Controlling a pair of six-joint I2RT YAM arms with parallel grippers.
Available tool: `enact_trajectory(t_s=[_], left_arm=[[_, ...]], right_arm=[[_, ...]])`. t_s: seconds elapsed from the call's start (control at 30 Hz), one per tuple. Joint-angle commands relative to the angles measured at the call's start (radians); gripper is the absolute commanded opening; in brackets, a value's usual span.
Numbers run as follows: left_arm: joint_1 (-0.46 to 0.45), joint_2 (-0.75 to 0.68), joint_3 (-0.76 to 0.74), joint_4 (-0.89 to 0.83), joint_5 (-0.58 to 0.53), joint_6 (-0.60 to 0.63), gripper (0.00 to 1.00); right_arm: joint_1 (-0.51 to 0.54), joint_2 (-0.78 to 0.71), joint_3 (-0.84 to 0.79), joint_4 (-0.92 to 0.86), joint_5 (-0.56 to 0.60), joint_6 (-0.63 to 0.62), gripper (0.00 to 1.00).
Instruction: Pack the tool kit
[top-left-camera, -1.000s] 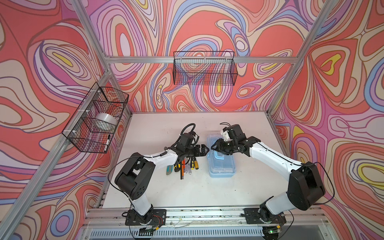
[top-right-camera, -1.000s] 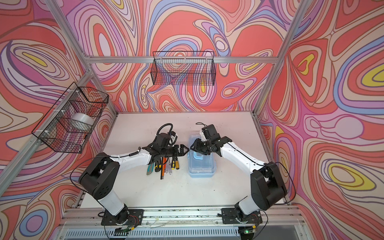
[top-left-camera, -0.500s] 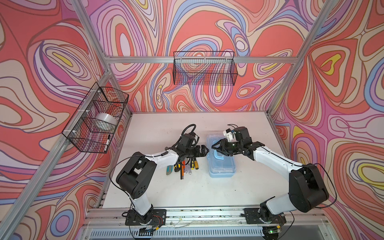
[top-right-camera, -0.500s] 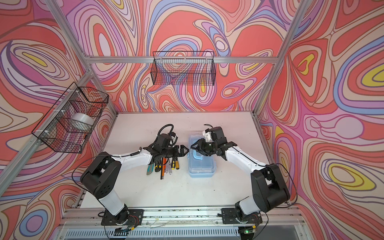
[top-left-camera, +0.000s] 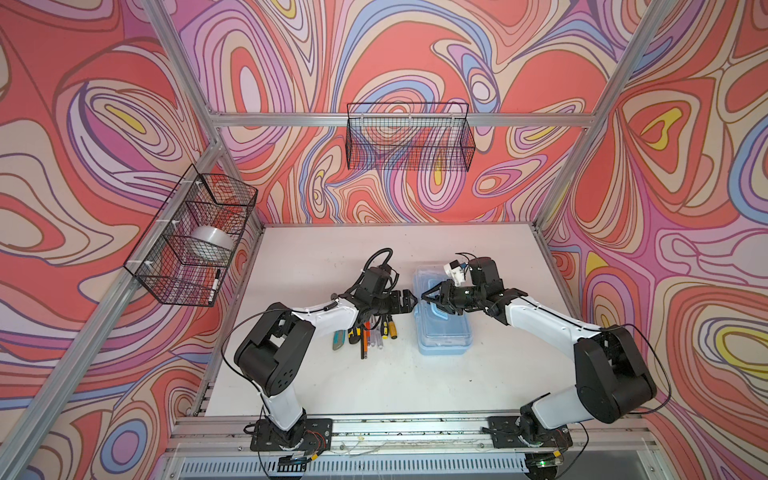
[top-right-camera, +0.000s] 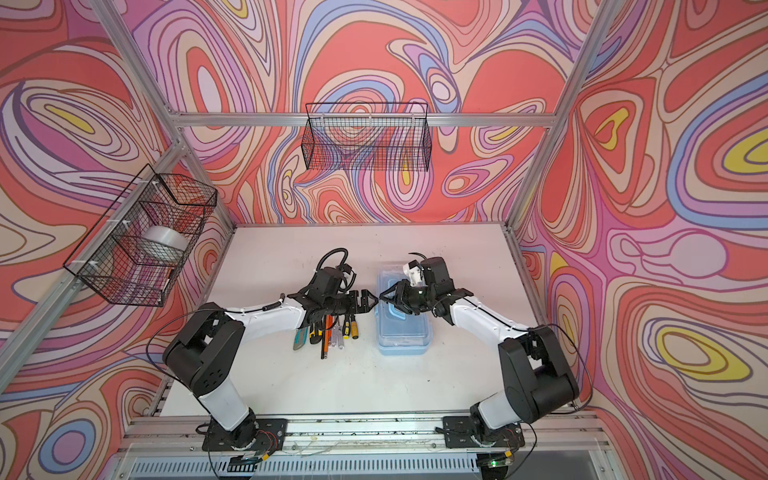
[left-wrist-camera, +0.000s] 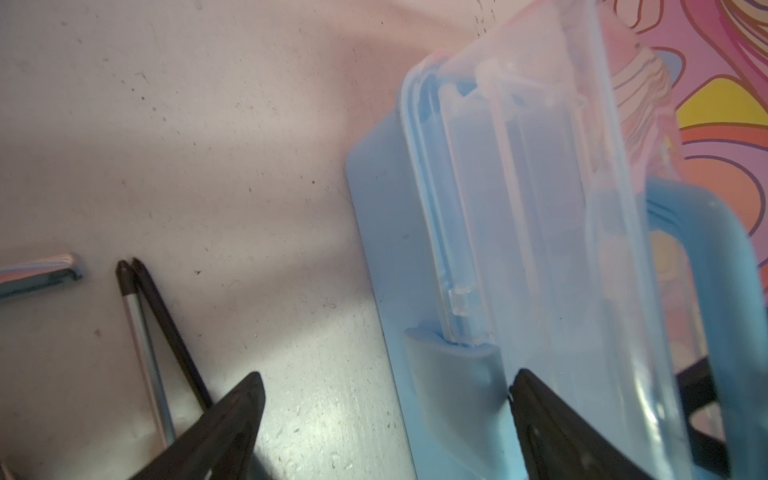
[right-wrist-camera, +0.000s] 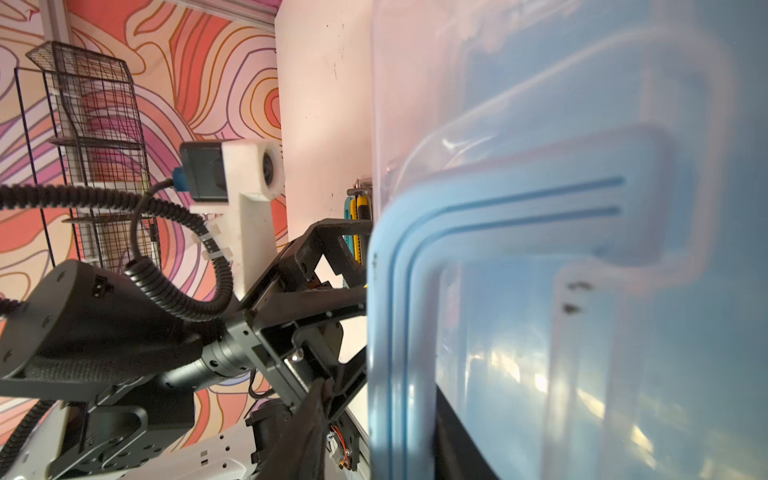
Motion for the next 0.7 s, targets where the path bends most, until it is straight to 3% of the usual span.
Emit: enact_trajectory(t_s=[0.0,0.23,0.33,0.43,0.67], left_arm=[[-0.028,0.009,0.027,0.041,0.039,-0.004,0.93],[-0.025,-0.025,0.017,0.012,0.016,0.019,0.93],[-0.026,-0.039,0.013,0.011,0.016,0.024,0.93],[-0.026,-0.058,0.005,0.012,0.014,0.026,0.92],[0.014,-0.129,-0.045,0.051,0.064,0.005,0.92]], right_arm=[[0.023,0.026,-0.040,-0.008,-0.025,0.004,0.29],[0.018,-0.036,-0.038,-0.082,0.058,-0.049,0.27],[0.016,-0.044,-0.020,-0.115,0.078,-0.081,0.00],[0.012,-0.049,-0.008,-0.119,0.075,-0.106,0.00],[-0.045,-0.056,-0.022,0.124,-0.150,-0.053,0.00]])
